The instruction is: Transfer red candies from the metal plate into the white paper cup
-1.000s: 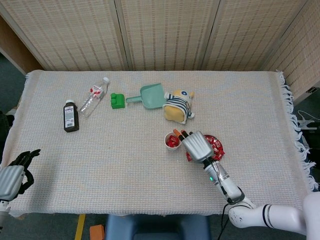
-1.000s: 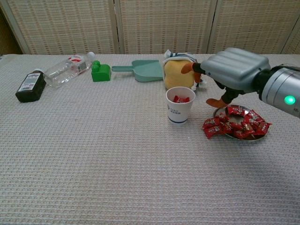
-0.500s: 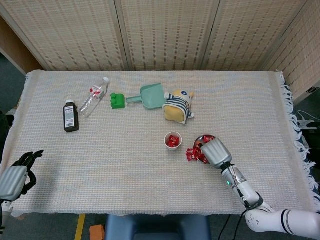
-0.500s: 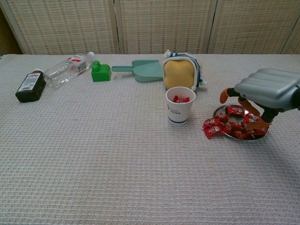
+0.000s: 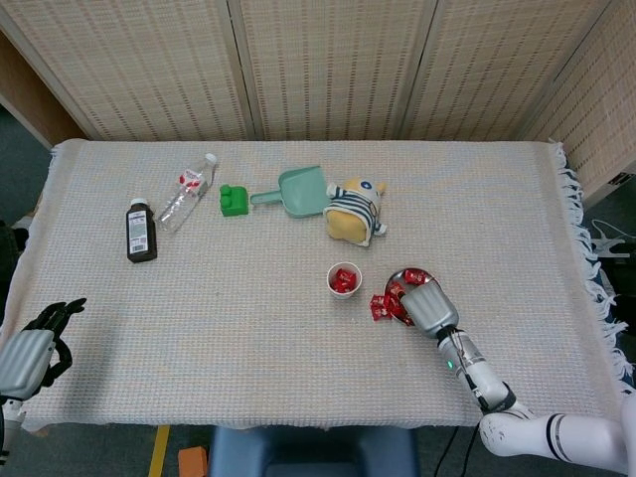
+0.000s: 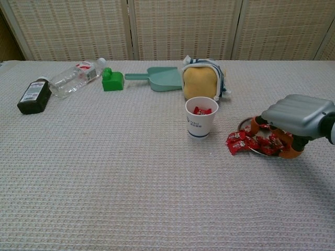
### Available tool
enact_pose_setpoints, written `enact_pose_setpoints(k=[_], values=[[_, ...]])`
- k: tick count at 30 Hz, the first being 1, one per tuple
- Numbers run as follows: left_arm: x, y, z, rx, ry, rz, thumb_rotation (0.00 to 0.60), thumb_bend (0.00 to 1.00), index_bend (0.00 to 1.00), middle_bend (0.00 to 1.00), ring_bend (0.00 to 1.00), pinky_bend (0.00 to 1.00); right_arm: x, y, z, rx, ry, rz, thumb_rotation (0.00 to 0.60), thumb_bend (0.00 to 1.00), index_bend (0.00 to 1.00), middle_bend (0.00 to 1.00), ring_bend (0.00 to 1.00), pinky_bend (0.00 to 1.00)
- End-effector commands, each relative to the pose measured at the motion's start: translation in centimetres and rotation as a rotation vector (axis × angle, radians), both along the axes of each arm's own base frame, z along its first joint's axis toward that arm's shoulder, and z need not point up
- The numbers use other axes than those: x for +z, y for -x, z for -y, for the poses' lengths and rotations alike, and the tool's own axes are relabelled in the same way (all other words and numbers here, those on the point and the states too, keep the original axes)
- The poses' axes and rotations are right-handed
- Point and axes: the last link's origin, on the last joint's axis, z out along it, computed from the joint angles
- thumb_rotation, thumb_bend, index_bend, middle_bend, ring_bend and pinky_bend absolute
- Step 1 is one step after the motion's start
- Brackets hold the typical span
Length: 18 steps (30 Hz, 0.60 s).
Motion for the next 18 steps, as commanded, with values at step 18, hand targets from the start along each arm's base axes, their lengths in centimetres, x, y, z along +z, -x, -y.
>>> enact_pose_setpoints(k=[18], values=[[0.3,0.2,-0.1,0.0,-0.009,0.007,0.6,1.0,0.09,0.18,0.1,0.3,-2.0,0.2,0.7,0.015,0.005,-0.006,0.6,0.17,0.46,0.77,0.73,1.0]])
